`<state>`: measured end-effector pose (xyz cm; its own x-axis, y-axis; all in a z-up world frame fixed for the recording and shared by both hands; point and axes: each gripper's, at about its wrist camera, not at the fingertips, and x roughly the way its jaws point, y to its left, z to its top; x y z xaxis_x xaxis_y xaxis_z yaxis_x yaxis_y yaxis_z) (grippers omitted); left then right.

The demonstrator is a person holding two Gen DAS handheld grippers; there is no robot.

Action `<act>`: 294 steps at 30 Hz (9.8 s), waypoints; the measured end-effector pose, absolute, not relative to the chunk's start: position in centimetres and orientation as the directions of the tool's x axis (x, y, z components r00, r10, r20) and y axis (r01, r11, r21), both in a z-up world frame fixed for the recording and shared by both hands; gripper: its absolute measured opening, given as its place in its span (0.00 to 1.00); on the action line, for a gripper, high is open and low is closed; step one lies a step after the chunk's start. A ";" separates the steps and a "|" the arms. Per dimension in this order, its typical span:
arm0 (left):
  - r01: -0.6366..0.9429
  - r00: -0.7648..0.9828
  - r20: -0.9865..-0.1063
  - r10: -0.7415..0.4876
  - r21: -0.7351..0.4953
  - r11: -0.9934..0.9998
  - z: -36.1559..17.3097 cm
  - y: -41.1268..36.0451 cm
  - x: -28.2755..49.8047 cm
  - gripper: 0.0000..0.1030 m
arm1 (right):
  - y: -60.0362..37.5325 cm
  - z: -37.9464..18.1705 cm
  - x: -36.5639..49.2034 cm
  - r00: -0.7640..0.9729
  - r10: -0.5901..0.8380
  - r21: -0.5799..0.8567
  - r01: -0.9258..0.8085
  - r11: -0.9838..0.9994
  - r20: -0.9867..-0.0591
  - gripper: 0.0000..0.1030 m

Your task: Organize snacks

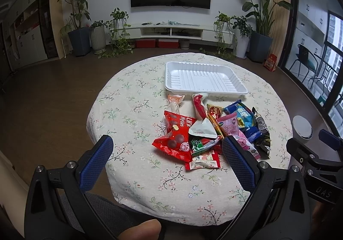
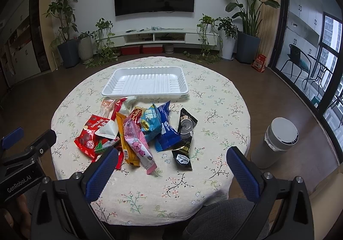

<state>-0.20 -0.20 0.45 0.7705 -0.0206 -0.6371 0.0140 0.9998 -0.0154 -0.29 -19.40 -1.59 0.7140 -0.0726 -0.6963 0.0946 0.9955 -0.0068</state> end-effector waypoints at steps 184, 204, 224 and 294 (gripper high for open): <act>0.240 0.435 -0.729 -0.529 -0.473 0.848 -11.0 8.5 15.1 0.30 | -27.2 -13.2 14.5 0.430 0.155 0.195 0.049 0.980 -0.889 0.37; 0.239 0.428 -0.750 -0.504 -0.444 0.864 -11.8 8.3 15.3 0.30 | -26.0 -14.1 14.2 0.384 0.056 0.051 -0.024 0.998 -0.922 0.30; 0.230 0.458 -0.727 -0.511 -0.459 0.858 -10.4 9.4 15.4 0.30 | -30.5 -11.9 13.2 0.446 0.172 0.221 0.061 0.973 -0.878 0.20; 0.317 0.484 -0.816 -0.316 -0.173 0.933 -9.7 -3.0 39.3 0.48 | -21.6 -11.6 34.7 0.520 0.071 -0.046 -0.208 0.977 -0.851 0.55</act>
